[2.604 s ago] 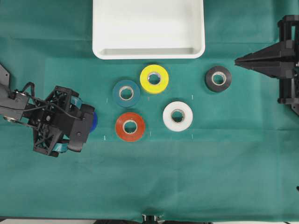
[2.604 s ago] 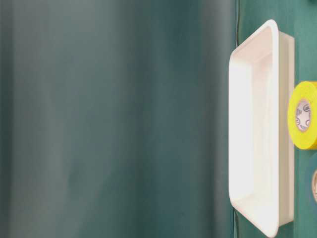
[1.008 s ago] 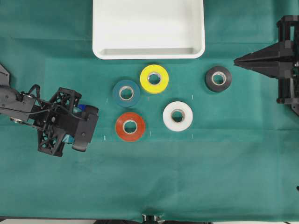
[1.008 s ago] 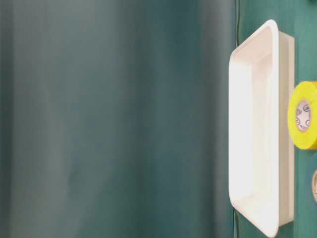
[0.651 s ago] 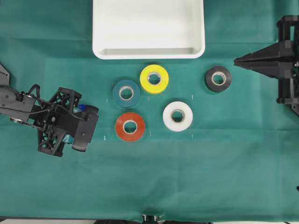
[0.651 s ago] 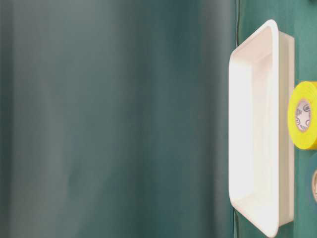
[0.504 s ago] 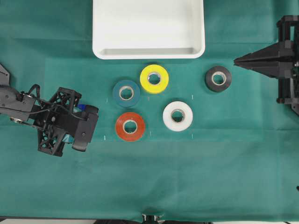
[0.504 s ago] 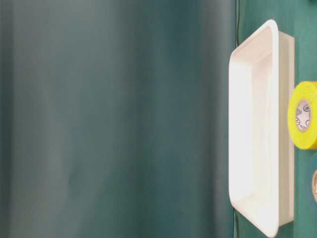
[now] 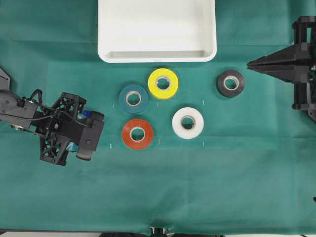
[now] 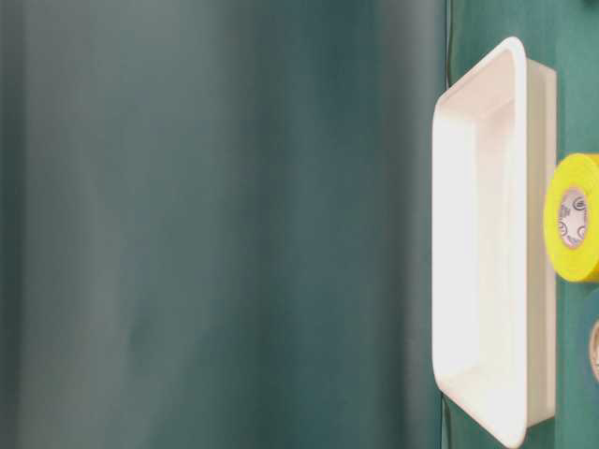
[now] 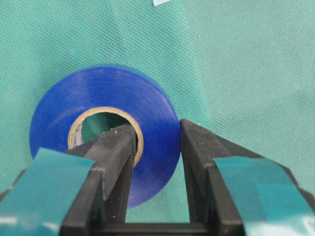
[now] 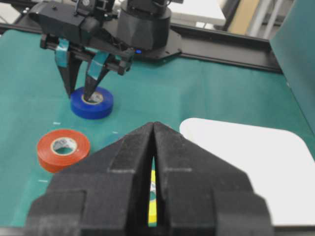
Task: Pick up the tape from a random location and place it into the white case.
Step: 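Close the left gripper on the blue tape roll's inner rim, then lift the blue tape roll and carry it toward the white tray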
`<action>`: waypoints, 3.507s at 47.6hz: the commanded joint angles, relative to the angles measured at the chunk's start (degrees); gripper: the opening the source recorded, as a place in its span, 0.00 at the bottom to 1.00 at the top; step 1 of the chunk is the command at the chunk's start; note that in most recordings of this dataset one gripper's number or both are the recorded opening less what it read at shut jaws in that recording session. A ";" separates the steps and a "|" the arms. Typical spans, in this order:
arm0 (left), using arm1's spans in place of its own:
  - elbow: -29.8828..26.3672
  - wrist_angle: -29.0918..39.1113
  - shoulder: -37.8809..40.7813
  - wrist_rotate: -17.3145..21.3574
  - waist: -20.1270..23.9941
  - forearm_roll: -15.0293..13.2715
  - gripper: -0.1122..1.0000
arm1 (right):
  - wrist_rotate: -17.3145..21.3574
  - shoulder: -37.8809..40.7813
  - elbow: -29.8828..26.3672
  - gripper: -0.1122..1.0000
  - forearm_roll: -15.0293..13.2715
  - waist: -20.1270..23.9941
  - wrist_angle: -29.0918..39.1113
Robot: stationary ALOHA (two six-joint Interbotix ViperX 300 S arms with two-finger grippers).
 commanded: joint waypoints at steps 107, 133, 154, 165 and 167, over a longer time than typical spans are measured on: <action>-21.27 35.42 -22.06 0.35 -0.26 0.53 0.32 | 0.09 0.26 -0.97 0.10 -0.09 0.00 0.26; -21.18 35.42 -22.06 0.35 -0.26 0.53 0.32 | 0.18 0.26 -0.97 0.10 -0.09 0.00 0.18; -21.18 35.42 -22.06 0.35 -0.26 0.53 0.32 | 0.18 0.35 -0.97 0.10 -0.09 0.00 0.26; -21.18 35.33 -22.15 0.44 0.44 0.53 0.32 | 0.18 0.26 -0.97 0.10 -0.09 0.00 0.26; -21.09 35.42 -22.24 0.53 0.79 0.53 0.32 | 0.18 0.26 -0.97 0.10 -0.09 0.00 0.26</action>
